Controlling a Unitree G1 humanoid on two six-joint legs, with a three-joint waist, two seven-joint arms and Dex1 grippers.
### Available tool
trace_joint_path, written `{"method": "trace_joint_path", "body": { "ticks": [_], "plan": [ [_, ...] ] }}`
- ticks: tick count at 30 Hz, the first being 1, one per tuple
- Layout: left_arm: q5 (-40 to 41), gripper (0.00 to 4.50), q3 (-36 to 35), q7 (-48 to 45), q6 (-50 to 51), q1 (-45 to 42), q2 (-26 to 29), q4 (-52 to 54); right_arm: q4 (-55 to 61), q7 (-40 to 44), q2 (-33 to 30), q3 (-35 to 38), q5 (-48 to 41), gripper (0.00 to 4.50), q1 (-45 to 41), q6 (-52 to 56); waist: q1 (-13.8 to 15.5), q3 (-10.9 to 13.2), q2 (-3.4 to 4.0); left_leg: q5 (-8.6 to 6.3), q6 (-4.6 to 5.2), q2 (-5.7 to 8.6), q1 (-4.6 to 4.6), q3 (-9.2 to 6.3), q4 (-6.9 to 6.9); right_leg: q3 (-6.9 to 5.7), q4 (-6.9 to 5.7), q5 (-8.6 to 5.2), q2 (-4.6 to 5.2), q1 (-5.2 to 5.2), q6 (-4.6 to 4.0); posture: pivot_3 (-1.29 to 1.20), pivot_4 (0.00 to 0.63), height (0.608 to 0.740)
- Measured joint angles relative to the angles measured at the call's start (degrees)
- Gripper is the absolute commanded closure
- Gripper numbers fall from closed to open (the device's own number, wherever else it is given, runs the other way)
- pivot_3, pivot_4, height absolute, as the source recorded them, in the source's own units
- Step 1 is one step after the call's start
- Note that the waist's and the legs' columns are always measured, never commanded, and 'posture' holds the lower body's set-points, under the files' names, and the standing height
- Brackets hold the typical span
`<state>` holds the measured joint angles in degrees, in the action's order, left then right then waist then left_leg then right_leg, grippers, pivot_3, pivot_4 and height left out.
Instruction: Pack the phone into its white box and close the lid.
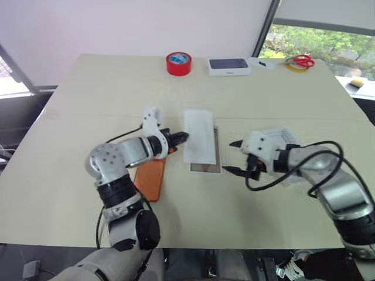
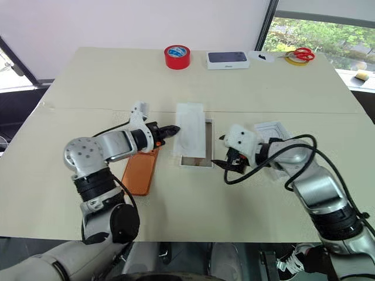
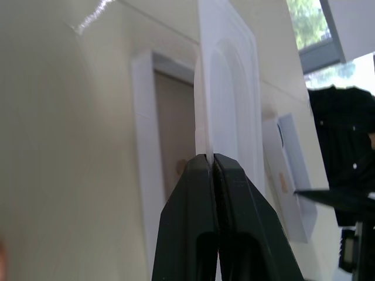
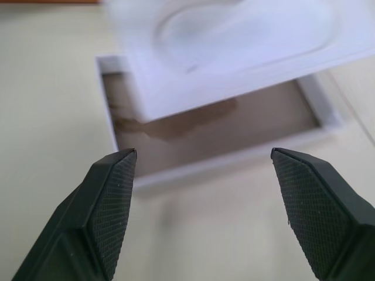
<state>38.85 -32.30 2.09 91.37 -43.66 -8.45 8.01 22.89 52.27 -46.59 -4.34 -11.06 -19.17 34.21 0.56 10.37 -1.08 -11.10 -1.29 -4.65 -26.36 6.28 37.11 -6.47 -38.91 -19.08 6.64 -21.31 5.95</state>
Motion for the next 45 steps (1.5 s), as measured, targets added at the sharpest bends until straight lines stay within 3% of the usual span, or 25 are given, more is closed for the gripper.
{"method": "trace_joint_path", "body": {
  "ticks": [8, 12, 18, 19, 22, 27, 28, 33, 37, 45],
  "plan": [
    [-1.90, 4.50, 1.28, 0.29, 0.62, 0.36, -0.50, 1.10, -0.11, -1.70, -0.45, 1.59, -0.02, 0.66, 0.89, -0.10, 0.16, 0.00, 0.00, 0.00, 0.00, 0.00, -0.02, 0.00, 0.00, 0.02, -0.01, 0.00, -0.01, -0.03, -0.01, 0.00, 0.150, 0.730],
    [-2.09, 3.08, 1.30, 0.01, 0.63, 0.43, -0.62, 1.10, -0.25, -2.55, 0.56, 1.26, 0.04, 0.61, 0.19, -0.29, 0.23, 0.00, 0.00, 0.00, 0.00, 0.01, -0.03, -0.01, 0.00, 0.01, -0.01, 0.00, 0.01, -0.03, 0.00, 0.00, 0.150, 0.730],
    [-1.99, 0.22, 1.80, -0.88, 0.63, 1.28, -0.48, 1.49, -0.56, -3.22, 0.61, 1.09, -0.39, 0.61, 0.20, 0.18, 0.17, 0.00, 0.00, 0.00, 0.00, 0.01, -0.03, 0.00, 0.00, 0.01, -0.01, 0.00, 0.01, -0.04, 0.00, 0.00, 0.150, 0.730],
    [-1.96, 0.22, 1.79, -1.14, 0.63, 1.31, -0.43, 1.76, -0.58, -3.39, 0.62, 1.10, -0.52, 0.61, 0.23, 0.42, 0.17, 0.00, 0.00, 0.00, 0.00, 0.01, -0.03, 0.00, 0.00, 0.01, -0.01, 0.00, 0.01, -0.03, 0.00, 0.00, 0.150, 0.730],
    [-1.83, 0.14, 1.91, -2.86, 0.40, 1.33, 0.92, 1.98, -0.61, -4.04, 1.80, 1.20, -1.57, 1.46, 0.15, 1.54, 0.16, 0.00, 0.00, 0.00, 0.00, 0.01, -0.02, -0.01, 0.00, 0.01, -0.01, 0.00, 0.00, -0.03, 0.00, 0.00, 0.150, 0.730],
    [-2.89, 0.14, 9.20, -9.02, -8.69, 3.09, 11.74, 3.14, -3.47, -8.24, 6.08, 0.25, -1.24, 4.08, -3.25, 5.66, -0.23, -0.01, 0.03, 0.03, -0.05, -0.02, -0.01, 0.03, -0.04, 0.03, -0.09, 0.00, -0.02, -0.09, -0.01, 0.00, 0.150, 0.730],
    [-3.38, 0.14, 10.75, -10.61, -11.08, 3.76, 13.81, 3.26, -4.20, -9.18, 7.18, -0.07, -0.97, 4.42, -4.32, 6.51, -0.22, -0.01, 0.03, 0.03, -0.05, -0.03, -0.01, 0.04, -0.03, 0.03, -0.09, 0.00, -0.02, -0.09, -0.01, 0.00, 0.150, 0.730],
    [-7.45, 0.14, 22.88, -23.08, -25.93, 10.94, 28.33, 4.58, -8.37, -14.69, 13.66, -5.83, 2.34, 4.42, -9.81, 9.68, -0.31, -0.02, 0.05, 0.03, -0.05, -0.04, -0.04, 0.19, -0.07, 0.04, -0.09, -0.01, -0.02, -0.16, -0.03, 0.00, 0.150, 0.730],
    [-12.17, 0.14, 31.11, -31.78, -37.11, 16.30, 36.90, 6.02, -14.02, -18.73, 18.22, -9.77, 5.79, 4.42, -14.22, 9.58, -0.07, -0.01, 0.06, 0.02, -0.05, -0.03, -0.08, 0.26, -0.06, 0.04, -0.08, -0.01, 0.02, -0.21, -0.03, 0.00, 0.150, 0.730],
    [-14.90, 0.14, 33.72, -38.37, -47.80, 21.63, 40.99, 6.53, -28.75, -22.11, 24.13, -13.95, 11.93, 4.42, -21.03, 4.19, -0.30, -0.01, 0.07, 0.02, -0.04, -0.06, -0.10, 0.30, -0.10, 0.05, -0.11, -0.01, 0.01, -0.26, -0.03, 0.00, 0.150, 0.730]
  ]
}}
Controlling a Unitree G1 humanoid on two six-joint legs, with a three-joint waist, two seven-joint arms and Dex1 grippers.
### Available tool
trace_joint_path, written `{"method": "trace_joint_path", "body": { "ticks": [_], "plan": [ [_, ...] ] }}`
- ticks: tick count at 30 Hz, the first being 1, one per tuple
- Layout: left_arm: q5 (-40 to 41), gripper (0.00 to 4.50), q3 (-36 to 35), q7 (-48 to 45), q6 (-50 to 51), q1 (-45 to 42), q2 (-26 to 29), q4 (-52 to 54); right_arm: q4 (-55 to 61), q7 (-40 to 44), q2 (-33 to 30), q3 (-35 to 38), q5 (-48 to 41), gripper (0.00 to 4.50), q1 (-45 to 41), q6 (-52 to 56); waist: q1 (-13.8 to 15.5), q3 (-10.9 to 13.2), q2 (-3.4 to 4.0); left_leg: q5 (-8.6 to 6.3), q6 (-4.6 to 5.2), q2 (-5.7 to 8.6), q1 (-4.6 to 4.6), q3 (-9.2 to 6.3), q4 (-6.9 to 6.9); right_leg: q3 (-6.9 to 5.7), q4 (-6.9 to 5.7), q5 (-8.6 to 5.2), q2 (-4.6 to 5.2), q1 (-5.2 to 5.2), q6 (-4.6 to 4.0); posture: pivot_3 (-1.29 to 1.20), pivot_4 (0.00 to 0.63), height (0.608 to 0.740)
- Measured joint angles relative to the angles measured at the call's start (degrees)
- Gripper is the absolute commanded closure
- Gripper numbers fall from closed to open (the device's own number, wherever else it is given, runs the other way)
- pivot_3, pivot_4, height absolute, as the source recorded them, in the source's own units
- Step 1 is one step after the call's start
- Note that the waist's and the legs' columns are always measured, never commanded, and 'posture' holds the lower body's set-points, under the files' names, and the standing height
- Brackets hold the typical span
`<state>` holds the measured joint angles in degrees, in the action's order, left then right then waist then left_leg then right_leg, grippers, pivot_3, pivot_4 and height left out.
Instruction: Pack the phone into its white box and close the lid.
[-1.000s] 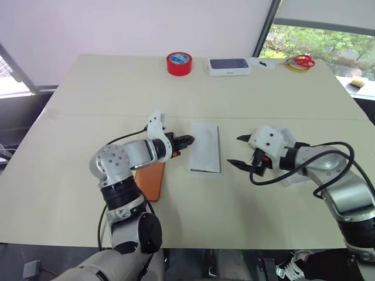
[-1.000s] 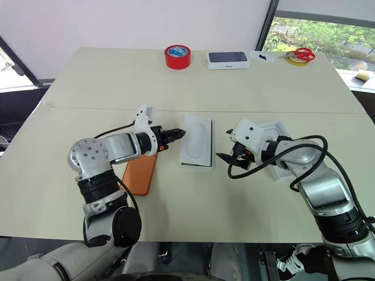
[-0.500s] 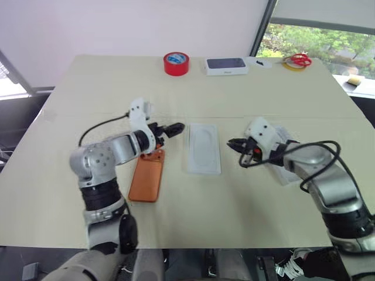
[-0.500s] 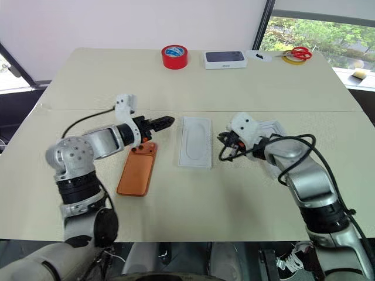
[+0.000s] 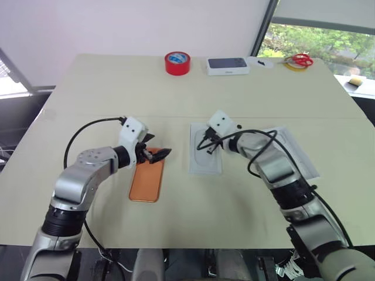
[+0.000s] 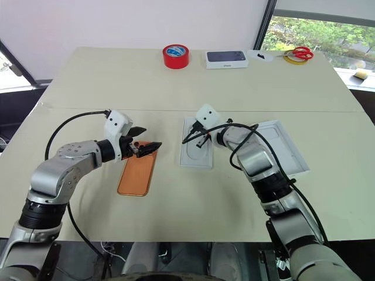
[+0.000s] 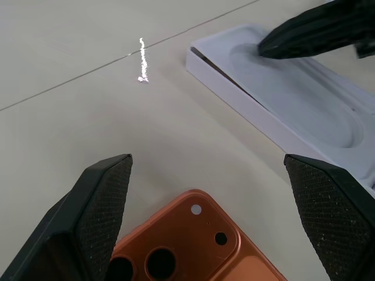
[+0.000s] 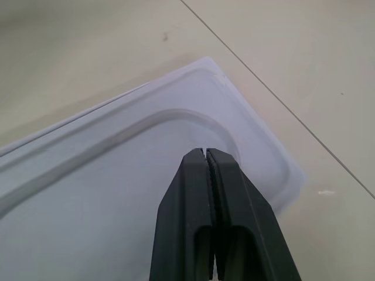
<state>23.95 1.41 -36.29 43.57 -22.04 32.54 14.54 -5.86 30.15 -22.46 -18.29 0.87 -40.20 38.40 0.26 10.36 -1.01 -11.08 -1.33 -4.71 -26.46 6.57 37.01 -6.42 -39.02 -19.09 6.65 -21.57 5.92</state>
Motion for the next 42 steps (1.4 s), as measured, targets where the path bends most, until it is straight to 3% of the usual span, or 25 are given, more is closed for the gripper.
{"method": "trace_joint_path", "body": {
  "ticks": [8, 21, 26, 30, 35, 42],
  "plan": [
    [0.28, 0.14, -0.94, -4.65, -5.29, 6.90, 3.57, 4.12, -4.88, -1.35, 1.34, -0.90, 3.40, 4.42, -1.02, -3.63, -0.83, -0.01, 0.02, -0.01, 0.02, -0.02, 0.02, 0.00, -0.02, 0.01, -0.02, 0.00, 0.00, 0.00, 0.00, 0.00, 0.150, 0.730],
    [0.06, 0.14, -1.89, -4.81, -6.75, 6.52, 3.34, 3.53, 14.51, 13.56, -6.70, -4.98, 1.97, 4.42, 7.30, 2.57, -0.96, -0.01, 0.03, -0.16, 0.26, -0.02, 0.04, -0.08, -0.03, 0.02, -0.03, 0.00, -0.01, -0.01, 0.00, 0.00, 0.150, 0.730],
    [-0.16, 0.14, -1.90, -3.80, -6.08, 5.48, 2.45, 2.09, 17.05, 14.76, -7.49, -5.53, 1.27, 4.42, 8.32, 2.94, -0.98, -0.01, 0.03, -0.16, 0.27, -0.03, 0.04, -0.09, -0.04, 0.02, -0.03, 0.00, -0.02, -0.02, 0.00, 0.00, 0.150, 0.730],
    [2.81, 0.07, -6.11, 0.69, 1.92, 3.61, 0.80, -0.16, 17.45, 12.80, -4.55, -3.85, 0.38, 4.48, 8.13, 2.40, -1.07, 0.00, 0.02, -0.16, 0.27, -0.05, 0.02, -0.17, -0.04, 0.03, -0.05, 0.00, -0.04, -0.05, 0.00, 0.00, 0.150, 0.730],
    [7.94, 0.07, -15.52, 4.11, 13.36, 5.16, 3.47, 0.77, 21.53, 12.27, -0.66, -3.00, -1.89, 4.48, 6.20, 4.40, -1.15, 0.00, 0.01, -0.15, 0.25, -0.05, 0.03, -0.21, -0.06, 0.03, -0.06, -0.01, -0.05, -0.05, 0.00, 0.00, 0.150, 0.730],
    [17.41, 0.07, -25.63, 6.76, 34.44, 8.49, 4.19, 3.55, 19.09, 12.42, 3.04, -13.22, 0.50, 4.48, 4.00, 4.63, -0.89, -0.02, -0.01, -0.15, 0.25, -0.02, 0.03, -0.26, -0.01, 0.01, -0.06, -0.01, -0.01, -0.21, 0.00, 0.00, 0.150, 0.730]
  ]
}}
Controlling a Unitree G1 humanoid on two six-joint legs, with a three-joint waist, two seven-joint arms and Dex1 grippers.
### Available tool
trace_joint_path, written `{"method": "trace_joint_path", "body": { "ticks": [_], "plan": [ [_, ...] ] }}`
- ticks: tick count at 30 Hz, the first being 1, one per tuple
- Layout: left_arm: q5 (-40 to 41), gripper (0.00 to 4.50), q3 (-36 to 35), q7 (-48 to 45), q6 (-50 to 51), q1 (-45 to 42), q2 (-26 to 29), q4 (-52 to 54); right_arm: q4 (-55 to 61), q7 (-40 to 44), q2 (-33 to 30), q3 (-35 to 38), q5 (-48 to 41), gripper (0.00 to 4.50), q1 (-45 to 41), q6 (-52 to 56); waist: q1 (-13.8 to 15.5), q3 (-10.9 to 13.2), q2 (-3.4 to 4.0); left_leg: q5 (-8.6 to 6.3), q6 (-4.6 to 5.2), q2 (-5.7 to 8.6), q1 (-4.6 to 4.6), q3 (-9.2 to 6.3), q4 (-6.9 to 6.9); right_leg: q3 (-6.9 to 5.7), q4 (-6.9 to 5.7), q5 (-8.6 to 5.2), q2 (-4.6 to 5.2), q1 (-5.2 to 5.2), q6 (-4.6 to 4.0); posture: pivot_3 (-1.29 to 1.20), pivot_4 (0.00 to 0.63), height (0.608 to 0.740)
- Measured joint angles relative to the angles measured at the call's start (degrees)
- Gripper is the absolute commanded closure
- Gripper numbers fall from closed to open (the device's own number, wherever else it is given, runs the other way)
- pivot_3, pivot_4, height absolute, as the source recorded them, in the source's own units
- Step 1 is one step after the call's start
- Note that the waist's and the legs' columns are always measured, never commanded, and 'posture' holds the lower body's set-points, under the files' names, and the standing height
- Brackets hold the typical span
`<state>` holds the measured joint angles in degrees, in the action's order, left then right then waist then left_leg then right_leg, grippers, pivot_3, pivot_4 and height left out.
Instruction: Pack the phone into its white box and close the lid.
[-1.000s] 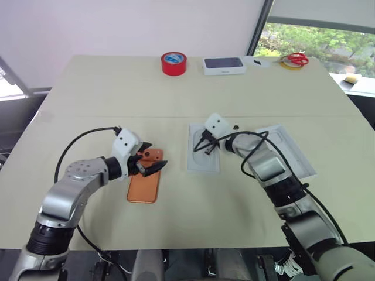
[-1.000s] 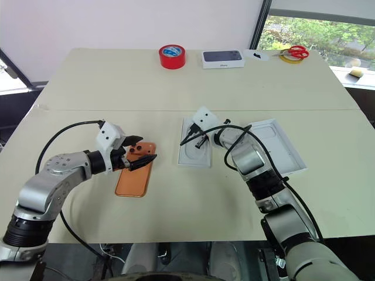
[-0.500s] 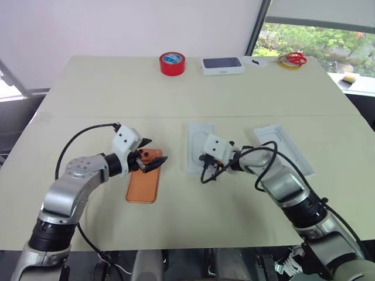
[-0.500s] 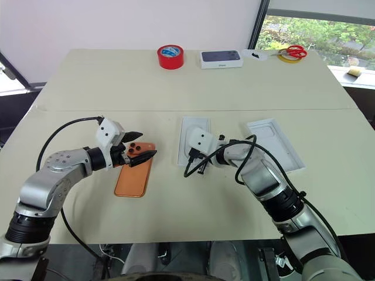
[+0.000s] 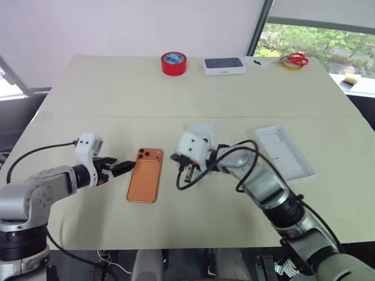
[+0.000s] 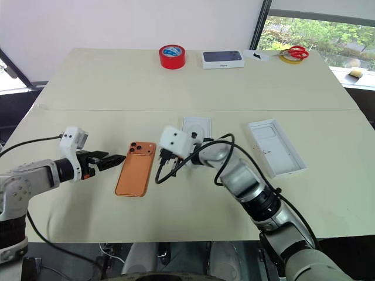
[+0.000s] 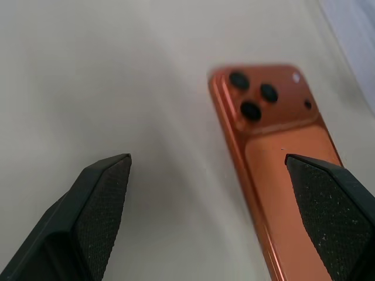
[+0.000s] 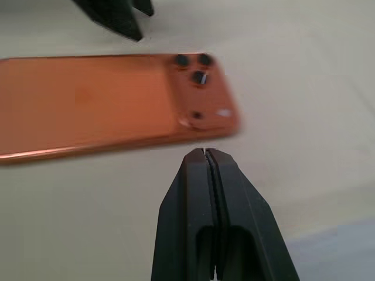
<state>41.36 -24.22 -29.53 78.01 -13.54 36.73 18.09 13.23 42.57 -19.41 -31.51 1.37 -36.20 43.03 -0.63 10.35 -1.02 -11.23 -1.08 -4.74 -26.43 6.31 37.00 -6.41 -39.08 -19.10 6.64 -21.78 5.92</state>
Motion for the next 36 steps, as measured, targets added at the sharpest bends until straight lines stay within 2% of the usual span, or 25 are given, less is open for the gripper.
{"method": "trace_joint_path", "body": {
  "ticks": [3, 9, 21, 26, 31, 36],
  "plan": [
    [2.66, 0.07, -3.48, 1.53, 6.15, -1.05, -2.24, 0.16, -2.78, 0.22, 0.35, -3.79, 1.77, 4.48, -1.26, 0.26, -0.10, -0.01, -0.01, 0.04, -0.07, 0.01, 0.01, -0.01, -0.01, 0.00, -0.02, 0.00, 0.00, 0.03, 0.00, 0.00, 0.150, 0.730],
    [5.80, 0.07, -5.94, 4.25, 12.55, -1.90, -6.88, 2.53, -5.18, 1.16, 0.86, -5.34, 2.74, 4.48, -2.58, 0.81, -0.11, -0.02, -0.01, 0.13, -0.23, 0.01, 0.06, -0.01, -0.02, 0.00, -0.02, 0.00, 0.00, 0.27, 0.00, 0.00, 0.150, 0.730],
    [11.98, 0.07, -1.84, 9.92, 12.64, -1.35, -9.84, 5.09, -5.82, 1.68, 1.84, -5.80, 3.87, 4.48, -2.58, 0.58, 0.07, -0.35, 0.18, 0.05, -0.12, 0.08, 0.13, -0.01, -0.02, 0.01, 0.02, 0.00, 0.10, 0.34, 0.00, 0.00, 0.150, 0.730],
    [14.19, 0.07, -2.21, 13.12, 12.79, -2.61, -11.80, 3.15, -6.19, 1.66, 1.83, -5.48, 4.57, 4.48, -2.56, 0.60, 0.21, -0.43, 0.22, -0.01, -0.02, 0.10, 0.23, -0.05, -0.01, -0.02, 0.03, 0.00, 0.11, 0.32, 0.00, 0.00, 0.150, 0.730],
    [19.67, 0.07, -1.08, 15.62, 13.15, -3.31, -15.65, 1.22, -6.28, 1.50, 2.46, -5.42, 4.66, 4.48, -2.51, 0.65, -0.02, -0.45, 0.19, 0.00, -0.02, 0.10, 0.19, -0.07, -0.03, -0.02, 0.04, 0.00, 0.11, 0.43, 0.00, 0.00, 0.150, 0.730],
    [22.45, 0.07, -0.11, 17.72, 13.93, -4.15, -15.46, 0.05, -6.29, 1.26, 2.64, -5.42, 4.67, 4.48, -2.49, 0.75, -0.16, -0.45, 0.19, 0.01, -0.04, 0.09, 0.18, -0.04, -0.03, -0.01, 0.04, 0.00, 0.08, 0.41, 0.00, 0.00, 0.150, 0.730]
  ]
}}
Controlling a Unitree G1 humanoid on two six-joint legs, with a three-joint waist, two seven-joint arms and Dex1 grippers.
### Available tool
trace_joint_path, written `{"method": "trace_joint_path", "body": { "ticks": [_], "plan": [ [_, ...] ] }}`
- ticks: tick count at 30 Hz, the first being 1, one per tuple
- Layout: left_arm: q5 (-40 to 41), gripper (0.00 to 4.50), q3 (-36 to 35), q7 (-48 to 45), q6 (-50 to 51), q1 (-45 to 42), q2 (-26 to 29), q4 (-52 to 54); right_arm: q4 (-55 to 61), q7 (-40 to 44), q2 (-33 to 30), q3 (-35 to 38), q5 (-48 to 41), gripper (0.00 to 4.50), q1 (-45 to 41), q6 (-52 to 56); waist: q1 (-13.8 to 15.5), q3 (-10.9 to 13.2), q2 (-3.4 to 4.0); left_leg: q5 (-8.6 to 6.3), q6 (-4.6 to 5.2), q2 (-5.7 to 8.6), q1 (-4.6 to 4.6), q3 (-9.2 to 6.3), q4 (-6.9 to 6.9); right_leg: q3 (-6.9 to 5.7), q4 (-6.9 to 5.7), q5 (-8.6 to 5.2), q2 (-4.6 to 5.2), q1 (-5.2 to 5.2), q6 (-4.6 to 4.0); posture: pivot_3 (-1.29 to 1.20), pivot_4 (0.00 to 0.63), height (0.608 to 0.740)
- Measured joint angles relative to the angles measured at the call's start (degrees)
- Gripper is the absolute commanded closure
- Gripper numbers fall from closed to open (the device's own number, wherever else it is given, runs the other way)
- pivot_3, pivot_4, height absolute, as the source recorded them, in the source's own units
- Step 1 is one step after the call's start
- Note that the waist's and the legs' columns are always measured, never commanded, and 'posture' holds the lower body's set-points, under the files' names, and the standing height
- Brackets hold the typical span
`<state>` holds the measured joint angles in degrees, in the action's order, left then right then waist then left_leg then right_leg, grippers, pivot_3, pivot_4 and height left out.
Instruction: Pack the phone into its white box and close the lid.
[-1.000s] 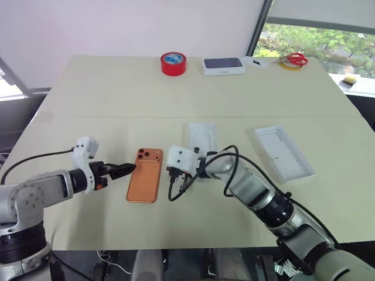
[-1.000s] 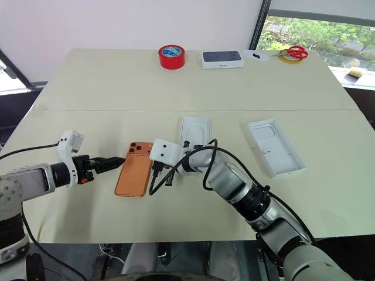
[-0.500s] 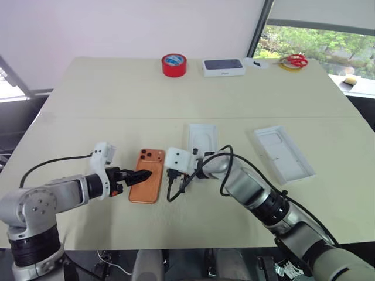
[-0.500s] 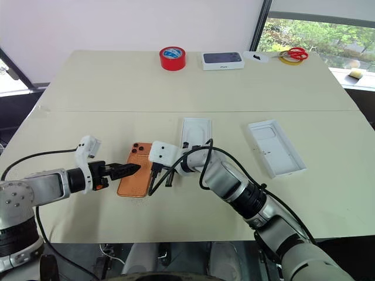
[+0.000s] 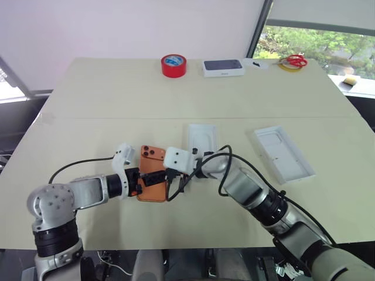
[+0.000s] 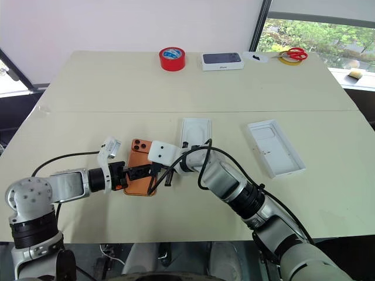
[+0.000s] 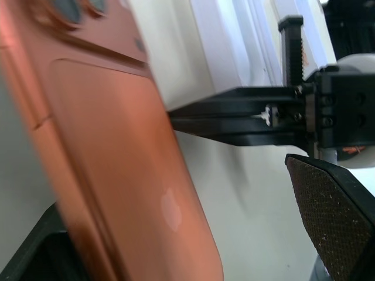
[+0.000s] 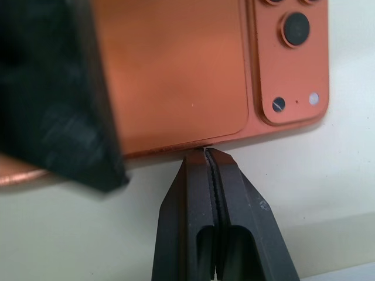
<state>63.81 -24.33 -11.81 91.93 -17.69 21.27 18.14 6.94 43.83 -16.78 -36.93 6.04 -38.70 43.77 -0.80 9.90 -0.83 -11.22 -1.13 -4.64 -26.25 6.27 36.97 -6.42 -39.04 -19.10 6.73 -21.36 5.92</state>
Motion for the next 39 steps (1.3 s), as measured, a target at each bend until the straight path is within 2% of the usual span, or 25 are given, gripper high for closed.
{"method": "trace_joint_path", "body": {
  "ticks": [8, 11, 15, 23, 26, 28, 35, 39],
  "plan": [
    [0.68, 0.07, -2.03, 0.95, 0.08, -1.56, 1.21, -3.93, -0.05, -0.24, 0.24, 0.00, -0.03, 4.48, 0.07, 0.16, -0.07, 0.00, 0.00, -0.01, 0.02, -0.03, 0.00, 0.00, -0.03, 0.00, 0.00, 0.00, -0.04, -0.04, -0.01, 0.00, 0.150, 0.730],
    [0.34, 0.93, -4.11, 2.32, 0.07, -2.00, 1.08, -5.20, -0.05, -0.26, 0.31, 0.00, -0.06, 4.50, 0.08, 0.22, -0.17, 0.00, 0.00, -0.01, 0.01, -0.04, 0.00, 0.00, -0.04, 0.00, 0.00, 0.00, -0.04, -0.05, -0.01, 0.00, 0.150, 0.730],
    [-0.45, 2.86, -5.22, 4.23, 0.07, -1.29, 1.08, -5.93, -0.05, -0.28, 0.30, 0.04, -0.05, 4.50, 0.08, 0.22, -0.15, 0.01, -0.01, -0.01, 0.01, -0.04, -0.03, 0.01, -0.05, 0.01, 0.00, 0.00, -0.04, -0.07, -0.01, 0.00, 0.150, 0.730],
    [0.25, 2.86, -8.75, 5.83, 0.07, -1.10, 0.63, -8.20, -0.03, -0.30, 0.14, 0.11, -0.04, 4.50, 0.13, 0.23, -0.12, 0.01, -0.02, -0.02, 0.01, -0.04, -0.04, 0.00, -0.05, 0.00, 0.01, 0.00, -0.04, -0.09, -0.01, 0.00, 0.150, 0.730],
    [0.59, 3.73, -8.90, 6.07, 0.07, -1.10, 0.51, -8.35, -0.03, -0.28, -0.05, 0.11, -0.02, 4.50, 0.14, -0.19, -0.10, 0.01, -0.02, -0.02, 0.01, -0.04, -0.04, 0.01, -0.05, 0.00, 0.01, 0.00, -0.03, -0.09, -0.01, 0.00, 0.150, 0.730],
    [3.65, 4.45, -10.31, 4.82, -0.02, -1.80, -0.55, -8.14, -0.03, -0.30, -0.16, 1.04, -0.16, 4.50, 0.15, 0.03, 0.09, 0.01, -0.03, -0.02, 0.01, -0.04, -0.02, -0.02, -0.05, -0.02, 0.03, 0.00, -0.02, -0.09, -0.01, 0.00, 0.150, 0.730],
    [7.68, 4.48, -13.27, 11.70, -0.26, -5.01, -4.76, -9.91, 8.54, 1.45, -5.03, 10.92, -4.46, 4.50, 0.67, 0.59, 0.41, 0.04, -0.08, -0.03, 0.04, -0.02, -0.07, -0.06, -0.10, -0.03, 0.07, 0.00, -0.02, -0.07, -0.01, 0.00, 0.150, 0.730],
    [11.23, 4.48, -13.53, 17.61, -2.93, -9.41, -7.28, -12.33, 14.80, 3.61, -10.52, 17.96, -8.16, 4.50, 5.61, -2.22, 1.07, 0.15, -0.26, -0.05, 0.07, 0.03, -0.16, -0.06, -0.05, -0.04, 0.17, 0.00, 0.02, -0.06, 0.00, 0.00, 0.150, 0.730]
  ]
}}
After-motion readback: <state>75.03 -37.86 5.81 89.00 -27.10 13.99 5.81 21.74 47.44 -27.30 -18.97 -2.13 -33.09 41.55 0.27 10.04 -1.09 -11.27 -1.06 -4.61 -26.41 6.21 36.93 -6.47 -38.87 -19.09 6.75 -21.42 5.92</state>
